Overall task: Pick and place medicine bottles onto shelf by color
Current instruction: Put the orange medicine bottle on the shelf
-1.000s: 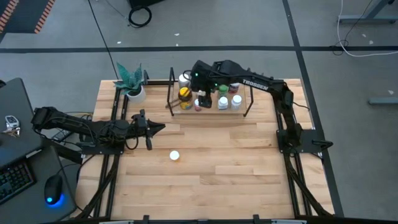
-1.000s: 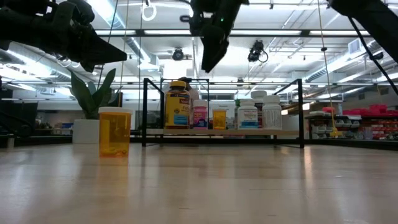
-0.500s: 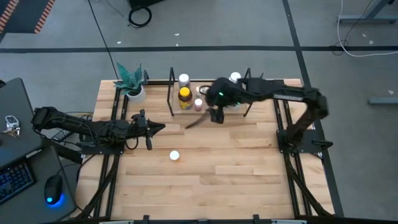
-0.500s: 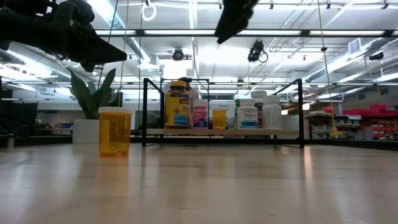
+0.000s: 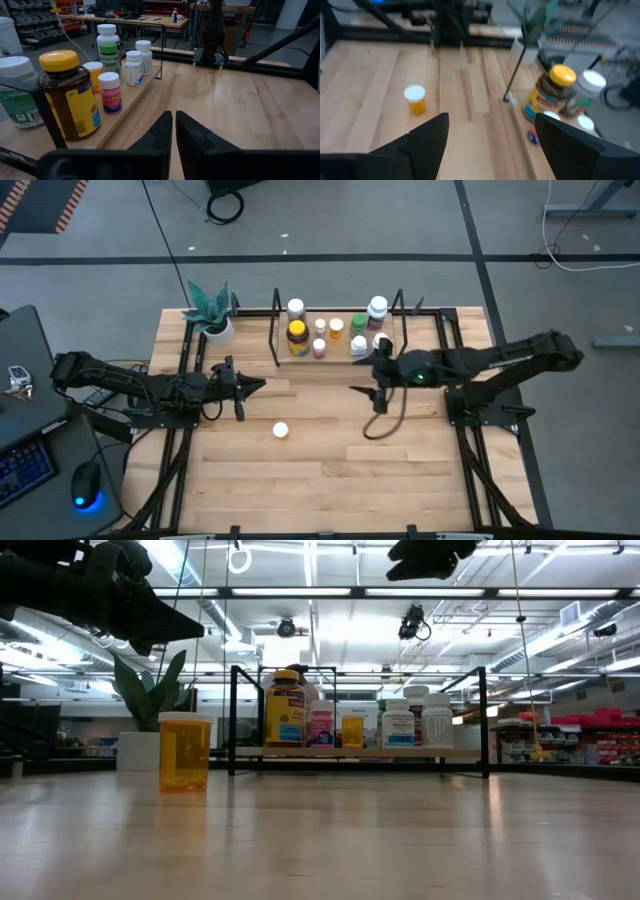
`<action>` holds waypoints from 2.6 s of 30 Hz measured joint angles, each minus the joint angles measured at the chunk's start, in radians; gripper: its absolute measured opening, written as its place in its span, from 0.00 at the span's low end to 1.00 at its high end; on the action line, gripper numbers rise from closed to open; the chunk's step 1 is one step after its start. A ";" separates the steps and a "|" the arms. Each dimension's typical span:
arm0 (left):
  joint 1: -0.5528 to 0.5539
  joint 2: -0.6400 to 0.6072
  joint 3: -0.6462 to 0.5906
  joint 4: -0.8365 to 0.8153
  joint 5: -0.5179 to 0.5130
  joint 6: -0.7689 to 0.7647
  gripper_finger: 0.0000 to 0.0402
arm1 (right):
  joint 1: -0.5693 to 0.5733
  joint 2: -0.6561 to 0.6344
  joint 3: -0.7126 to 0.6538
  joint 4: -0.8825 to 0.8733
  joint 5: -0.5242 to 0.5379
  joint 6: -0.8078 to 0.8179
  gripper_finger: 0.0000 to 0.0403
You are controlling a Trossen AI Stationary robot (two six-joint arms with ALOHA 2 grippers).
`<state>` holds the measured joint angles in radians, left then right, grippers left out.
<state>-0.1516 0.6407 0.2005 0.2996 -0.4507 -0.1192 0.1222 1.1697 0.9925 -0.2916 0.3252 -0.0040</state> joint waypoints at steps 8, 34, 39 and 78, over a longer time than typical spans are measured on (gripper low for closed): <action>0.000 0.000 0.000 0.000 0.000 0.000 0.09 | 0.053 -0.165 -0.277 0.324 0.017 -0.050 0.75; 0.001 0.003 0.029 -0.012 0.011 -0.030 0.07 | 0.053 -0.704 -0.718 0.585 -0.191 -0.003 0.75; 0.017 0.034 0.119 -0.116 0.053 -0.028 0.04 | 0.053 -0.761 -0.789 0.616 -0.205 0.008 0.75; 0.026 0.620 0.586 -0.720 0.385 -0.088 0.70 | 0.025 -0.981 -0.956 0.594 -0.164 0.061 0.64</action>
<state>-0.1253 1.2607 0.7867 -0.4208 -0.0661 -0.2073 0.1471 0.1892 0.0364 0.3022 0.1608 0.0574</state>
